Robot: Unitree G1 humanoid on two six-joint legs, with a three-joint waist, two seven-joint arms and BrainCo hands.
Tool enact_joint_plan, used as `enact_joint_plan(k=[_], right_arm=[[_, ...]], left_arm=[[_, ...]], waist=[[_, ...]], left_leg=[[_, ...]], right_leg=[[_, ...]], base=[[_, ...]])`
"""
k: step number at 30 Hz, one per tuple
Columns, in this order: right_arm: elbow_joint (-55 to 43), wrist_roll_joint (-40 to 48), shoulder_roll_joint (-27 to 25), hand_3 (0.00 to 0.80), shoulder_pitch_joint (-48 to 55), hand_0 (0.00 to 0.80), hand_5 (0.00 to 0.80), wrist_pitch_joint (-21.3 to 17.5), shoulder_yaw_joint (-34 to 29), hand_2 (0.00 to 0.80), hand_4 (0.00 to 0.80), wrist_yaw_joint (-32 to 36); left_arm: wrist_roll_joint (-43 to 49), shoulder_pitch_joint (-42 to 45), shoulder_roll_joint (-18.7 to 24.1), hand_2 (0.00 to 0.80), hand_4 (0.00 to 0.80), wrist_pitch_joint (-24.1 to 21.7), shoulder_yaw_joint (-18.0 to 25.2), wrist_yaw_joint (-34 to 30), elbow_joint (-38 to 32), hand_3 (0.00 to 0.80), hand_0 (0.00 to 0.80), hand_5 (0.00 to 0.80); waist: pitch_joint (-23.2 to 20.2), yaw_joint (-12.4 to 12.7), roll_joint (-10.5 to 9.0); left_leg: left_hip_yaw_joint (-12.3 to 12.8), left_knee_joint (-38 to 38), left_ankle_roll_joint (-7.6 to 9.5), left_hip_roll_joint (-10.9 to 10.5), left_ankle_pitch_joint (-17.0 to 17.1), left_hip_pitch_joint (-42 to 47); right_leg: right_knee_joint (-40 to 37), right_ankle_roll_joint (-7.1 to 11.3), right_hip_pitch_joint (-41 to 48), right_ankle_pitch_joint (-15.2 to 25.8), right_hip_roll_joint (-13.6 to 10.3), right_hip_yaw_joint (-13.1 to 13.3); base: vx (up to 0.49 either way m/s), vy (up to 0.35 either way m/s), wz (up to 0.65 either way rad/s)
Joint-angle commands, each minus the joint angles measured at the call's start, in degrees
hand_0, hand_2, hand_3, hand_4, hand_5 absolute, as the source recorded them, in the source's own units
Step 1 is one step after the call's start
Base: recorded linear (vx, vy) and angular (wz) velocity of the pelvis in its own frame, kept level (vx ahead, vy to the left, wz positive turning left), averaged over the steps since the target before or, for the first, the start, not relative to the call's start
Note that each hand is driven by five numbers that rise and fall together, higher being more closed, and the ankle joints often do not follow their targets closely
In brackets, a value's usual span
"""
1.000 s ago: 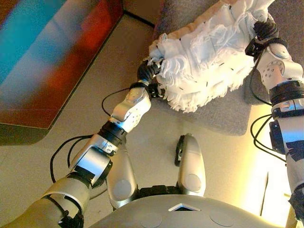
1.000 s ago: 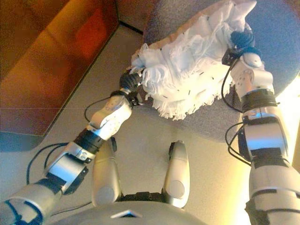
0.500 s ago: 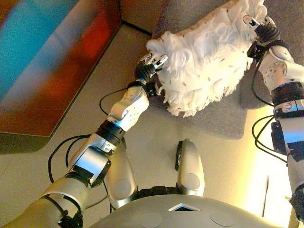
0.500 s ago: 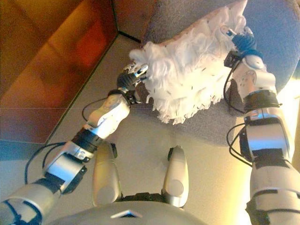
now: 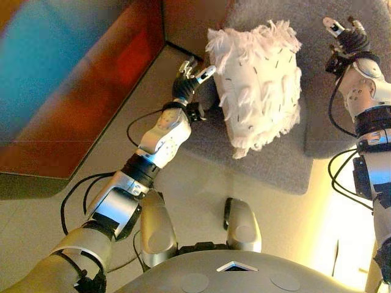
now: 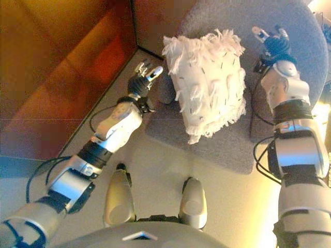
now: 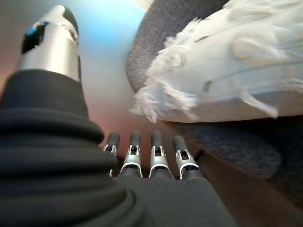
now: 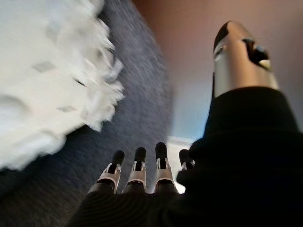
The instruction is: Pick up the cushion and take it to the sofa
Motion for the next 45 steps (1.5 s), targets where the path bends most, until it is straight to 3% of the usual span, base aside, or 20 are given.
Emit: enact_joint_plan(k=[1, 10, 17, 23, 27, 33, 35, 40, 45], right_arm=[[-1.4, -1.1, -4.4, 0.0, -0.8, 0.0, 0.0, -4.3, -1.1, 0.0, 0.0, -1.8], [-14.1, 2.9, -3.2, 0.0, 11.6, 0.0, 0.0, -3.8, -3.9, 0.0, 0.0, 5.6], [-28.4, 9.0, 6.5, 0.0, 28.3, 0.0, 0.0, -6.4, -6.8, 0.0, 0.0, 13.2], [-37.7, 6.9, 16.5, 0.0, 48.3, 0.0, 0.0, -11.1, -8.2, 0.0, 0.0, 16.5], [-37.5, -0.9, 18.8, 0.0, 53.6, 0.0, 0.0, -11.1, -5.8, 0.0, 0.0, 15.8], [-39.0, 4.8, 22.9, 0.0, 59.9, 0.0, 0.0, -11.7, -4.0, 0.0, 0.0, 24.4], [-39.2, 2.9, 23.4, 0.0, 62.1, 0.0, 0.0, -13.4, -3.5, 0.0, 0.0, 24.2], [-37.7, 12.6, 25.9, 0.0, 66.7, 0.0, 0.0, -14.3, -3.3, 0.0, 0.0, 27.1], [-37.4, 10.8, 25.6, 0.0, 65.3, 0.0, 0.0, -15.0, -0.6, 0.0, 0.0, 26.1]], left_arm=[[2.5, 1.0, 0.6, 0.0, 0.0, -4.2, 0.6, -3.2, -4.0, 0.0, 0.0, 0.0], [-0.3, 10.3, 5.0, 0.0, 0.0, -0.8, 5.0, -13.0, -9.8, 0.0, 0.0, 0.0], [-1.7, 19.7, 6.6, 0.0, 0.0, 1.4, 8.8, -19.5, -12.7, 0.0, 0.0, 0.0], [3.5, 30.3, 6.7, 0.0, 0.0, -2.6, 11.1, -25.0, -15.0, 0.0, 0.0, 0.0], [2.7, 35.3, 5.7, 0.0, 0.0, -3.3, 12.8, -26.6, -14.2, 0.0, 0.0, 0.0], [3.4, 40.8, 5.6, 0.0, 0.0, -4.0, 13.6, -30.4, -12.1, 0.0, 0.0, 0.0], [2.9, 42.0, 5.4, 0.0, 0.0, -3.6, 13.8, -30.8, -10.8, 0.0, 0.0, 0.0], [2.7, 45.3, 5.8, 0.0, 0.0, -3.4, 13.0, -35.5, -10.3, 0.0, 0.0, 0.0], [4.0, 44.6, 7.0, 0.0, 0.0, -3.7, 10.3, -35.0, -10.8, 0.0, 0.0, 0.0]], waist=[[-5.6, 1.5, 0.76], [-8.5, 1.5, 1.74], [-9.8, -0.4, 2.34], [-10.3, -2.3, 2.83], [-10.4, -3.1, 2.89], [-10.1, -3.7, 2.92], [-10.0, -4.1, 2.94], [-10.0, -4.6, 3.2], [-10.0, -4.4, 3.73]], left_leg=[[0.4, -6.2, -4.05, 6.1, 4.0, 4.5], [2.7, -9.6, -2.19, 3.4, 3.9, 10.2], [7.7, -14.3, 0.14, 0.4, 2.6, 19.0], [11.1, -18.3, 1.72, -1.7, 2.2, 23.9], [12.8, -22.5, 2.82, -3.4, 2.9, 26.4], [14.1, -26.7, 4.06, -5.6, 3.8, 26.8], [14.4, -26.9, 4.5, -5.9, 3.7, 26.5], [15.2, -27.2, 5.35, -6.6, 3.4, 26.6], [15.3, -27.5, 5.89, -7.4, 3.2, 26.9]], right_leg=[[-8.8, 1.13, -1.9, 10.4, 0.6, 0.8], [-14.2, 0.13, 3.8, 11.1, 2.4, 1.6], [-20.6, -0.65, 9.7, 13.1, 4.0, 2.7], [-23.6, -0.84, 10.5, 15.6, 5.0, 3.1], [-26.3, -0.72, 10.6, 17.5, 5.3, 2.4], [-28.3, -0.47, 9.3, 19.3, 5.4, 0.8], [-27.9, -0.48, 8.8, 19.0, 5.6, 1.3], [-28.5, -0.55, 9.1, 18.9, 5.7, 1.3], [-29.0, -0.78, 9.8, 18.6, 5.8, 1.4]], base=[[0.014, 0.046, 0.04], [-0.026, 0.091, 0.04], [-0.07, 0.141, -0.18], [-0.108, 0.13, -0.15], [-0.117, 0.099, -0.24], [-0.142, 0.064, -0.12], [-0.121, 0.051, -0.04], [-0.07, 0.045, -0.03], [-0.039, 0.043, -0.04]])
